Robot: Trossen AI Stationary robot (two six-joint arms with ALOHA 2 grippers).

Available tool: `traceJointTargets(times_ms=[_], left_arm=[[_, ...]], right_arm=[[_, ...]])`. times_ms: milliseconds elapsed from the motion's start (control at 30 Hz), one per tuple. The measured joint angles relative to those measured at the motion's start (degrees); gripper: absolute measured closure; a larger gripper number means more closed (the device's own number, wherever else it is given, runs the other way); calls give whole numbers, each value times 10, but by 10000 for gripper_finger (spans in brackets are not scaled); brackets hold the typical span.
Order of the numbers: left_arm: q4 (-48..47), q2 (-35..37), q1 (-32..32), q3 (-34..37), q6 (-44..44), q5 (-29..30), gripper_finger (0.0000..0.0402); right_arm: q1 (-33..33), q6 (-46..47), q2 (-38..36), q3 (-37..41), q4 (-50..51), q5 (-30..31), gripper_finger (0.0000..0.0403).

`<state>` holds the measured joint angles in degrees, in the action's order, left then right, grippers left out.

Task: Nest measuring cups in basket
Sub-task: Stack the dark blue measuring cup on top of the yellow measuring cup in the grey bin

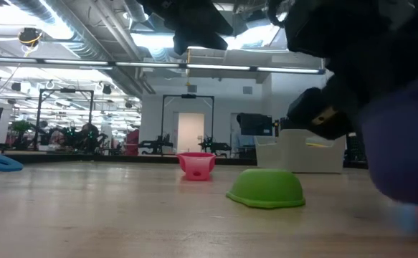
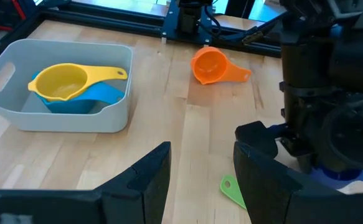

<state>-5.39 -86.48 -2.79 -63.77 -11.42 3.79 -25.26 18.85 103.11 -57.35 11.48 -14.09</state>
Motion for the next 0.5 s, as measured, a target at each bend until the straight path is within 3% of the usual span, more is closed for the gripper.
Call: traceJointTargets(times_ms=[167,500], left_arm=[[0,0,0,0,0,0,234],[-3,0,0,0,0,0,234]], right_arm=[[5,17,-10,-62,83,11,386],[18,26,-57,-226,413,101,386]])
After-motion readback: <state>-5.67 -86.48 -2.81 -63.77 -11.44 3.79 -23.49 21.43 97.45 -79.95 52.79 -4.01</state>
